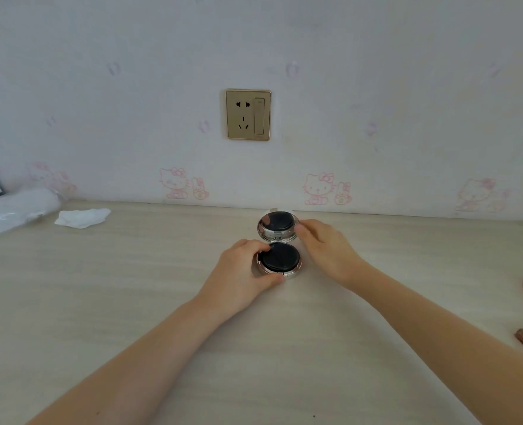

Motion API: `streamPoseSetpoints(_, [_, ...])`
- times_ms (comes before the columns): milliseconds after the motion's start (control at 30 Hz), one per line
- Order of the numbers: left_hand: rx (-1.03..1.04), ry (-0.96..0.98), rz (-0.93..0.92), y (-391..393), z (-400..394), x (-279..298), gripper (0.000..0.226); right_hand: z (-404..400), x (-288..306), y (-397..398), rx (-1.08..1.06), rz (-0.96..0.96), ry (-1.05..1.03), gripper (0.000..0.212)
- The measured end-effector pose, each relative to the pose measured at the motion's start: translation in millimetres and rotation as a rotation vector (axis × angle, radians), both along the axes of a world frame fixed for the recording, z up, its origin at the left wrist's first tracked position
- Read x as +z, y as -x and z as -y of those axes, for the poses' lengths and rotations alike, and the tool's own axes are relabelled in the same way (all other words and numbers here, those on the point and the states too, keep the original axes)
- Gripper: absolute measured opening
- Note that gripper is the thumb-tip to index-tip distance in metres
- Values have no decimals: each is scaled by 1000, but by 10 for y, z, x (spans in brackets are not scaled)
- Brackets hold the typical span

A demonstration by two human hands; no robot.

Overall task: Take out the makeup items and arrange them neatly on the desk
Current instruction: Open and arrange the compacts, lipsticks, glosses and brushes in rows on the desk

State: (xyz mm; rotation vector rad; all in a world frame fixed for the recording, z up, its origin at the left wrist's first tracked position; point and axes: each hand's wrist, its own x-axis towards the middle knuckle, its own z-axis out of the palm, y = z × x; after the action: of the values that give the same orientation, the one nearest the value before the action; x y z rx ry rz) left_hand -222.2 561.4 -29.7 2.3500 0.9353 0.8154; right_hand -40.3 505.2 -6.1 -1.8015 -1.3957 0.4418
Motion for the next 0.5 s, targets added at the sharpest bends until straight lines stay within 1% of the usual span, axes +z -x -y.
streamPoseSetpoints(67, [4, 0, 4, 0, 14, -7, 49, 105, -53, 56, 38, 7, 17, 40])
streamPoseSetpoints(100, [6, 2, 6, 3, 22, -11, 49, 153, -86, 82, 43, 43, 39, 45])
streamPoseSetpoints(133, [7, 4, 6, 7, 30, -15, 48, 197, -116, 101, 49, 97, 55, 45])
streamPoseSetpoints(200, [1, 11, 11, 21, 41, -18, 49, 262, -155, 132, 89, 213, 56, 30])
streamPoseSetpoints(267, [-19, 12, 13, 38, 45, -16, 48, 298, -153, 155, 130, 260, 40, 15])
streamPoseSetpoints(300, [-28, 8, 10, 47, 44, -16, 48, 299, -146, 159, 141, 270, 32, 12])
streamPoseSetpoints(500, [-37, 15, 19, 67, -21, 1, 44, 192, -145, 165, 174, 338, 4, 22])
